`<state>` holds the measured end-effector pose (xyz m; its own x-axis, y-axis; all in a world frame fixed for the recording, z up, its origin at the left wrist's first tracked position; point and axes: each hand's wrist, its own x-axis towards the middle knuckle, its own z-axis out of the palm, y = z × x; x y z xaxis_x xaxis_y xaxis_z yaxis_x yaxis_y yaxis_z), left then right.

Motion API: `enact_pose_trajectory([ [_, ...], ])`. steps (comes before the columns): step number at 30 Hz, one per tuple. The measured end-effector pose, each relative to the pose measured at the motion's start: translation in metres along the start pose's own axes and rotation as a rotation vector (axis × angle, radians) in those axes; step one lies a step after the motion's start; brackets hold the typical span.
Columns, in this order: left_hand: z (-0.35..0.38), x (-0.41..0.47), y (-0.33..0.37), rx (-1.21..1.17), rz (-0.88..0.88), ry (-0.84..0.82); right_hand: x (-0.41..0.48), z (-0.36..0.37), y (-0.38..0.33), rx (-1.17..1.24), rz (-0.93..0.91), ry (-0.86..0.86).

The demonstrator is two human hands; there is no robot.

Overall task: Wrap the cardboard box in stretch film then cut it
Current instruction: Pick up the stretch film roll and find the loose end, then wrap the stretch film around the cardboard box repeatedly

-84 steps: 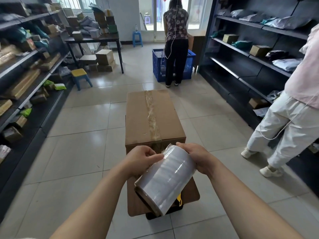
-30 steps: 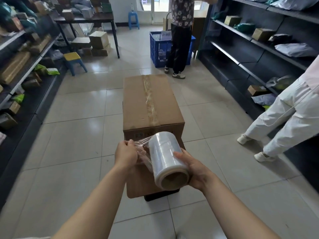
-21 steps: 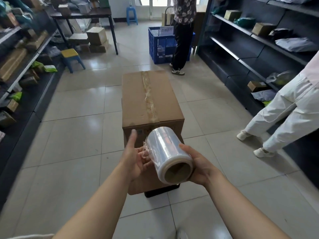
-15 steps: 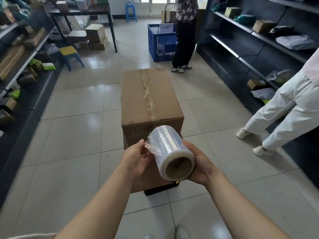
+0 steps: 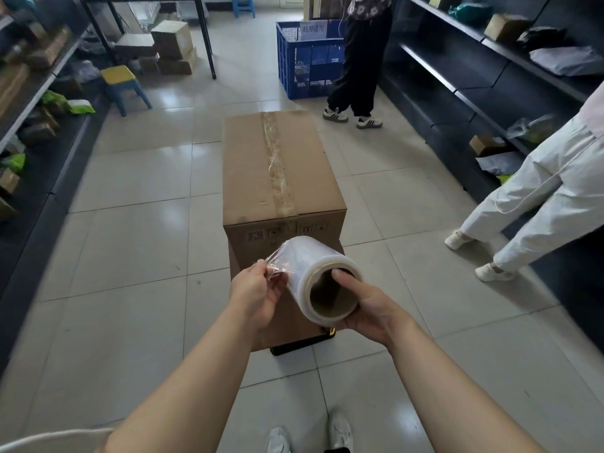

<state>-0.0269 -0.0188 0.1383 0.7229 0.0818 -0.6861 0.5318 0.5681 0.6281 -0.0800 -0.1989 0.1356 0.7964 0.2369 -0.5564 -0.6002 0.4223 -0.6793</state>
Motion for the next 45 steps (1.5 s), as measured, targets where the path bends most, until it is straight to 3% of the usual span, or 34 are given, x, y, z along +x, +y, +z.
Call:
enact_pose_trajectory([
  [5,-0.003,0.001,0.0,0.038,-0.01,0.039,-0.001,0.0,-0.002,-0.072,-0.024,-0.03],
  [11,-0.001,-0.004,-0.004,0.181,0.031,0.171,-0.005,0.008,-0.009,-0.511,-0.196,-0.055],
  [19,0.008,-0.002,0.006,-0.008,-0.07,0.172,0.005,0.006,-0.003,-0.849,-0.486,0.06],
  [27,0.006,0.011,-0.008,-0.053,-0.14,0.175,0.009,-0.001,-0.006,-1.097,-0.486,0.183],
  [35,-0.005,0.042,-0.02,-0.297,-0.239,0.108,0.041,-0.022,0.02,-0.779,-0.524,0.248],
  [42,-0.015,0.101,-0.028,-0.23,-0.187,0.257,0.08,-0.055,0.035,-0.687,-0.54,0.327],
  [45,-0.015,0.124,-0.035,-0.342,-0.17,0.234,0.1,-0.075,0.035,-0.666,-0.534,0.371],
])
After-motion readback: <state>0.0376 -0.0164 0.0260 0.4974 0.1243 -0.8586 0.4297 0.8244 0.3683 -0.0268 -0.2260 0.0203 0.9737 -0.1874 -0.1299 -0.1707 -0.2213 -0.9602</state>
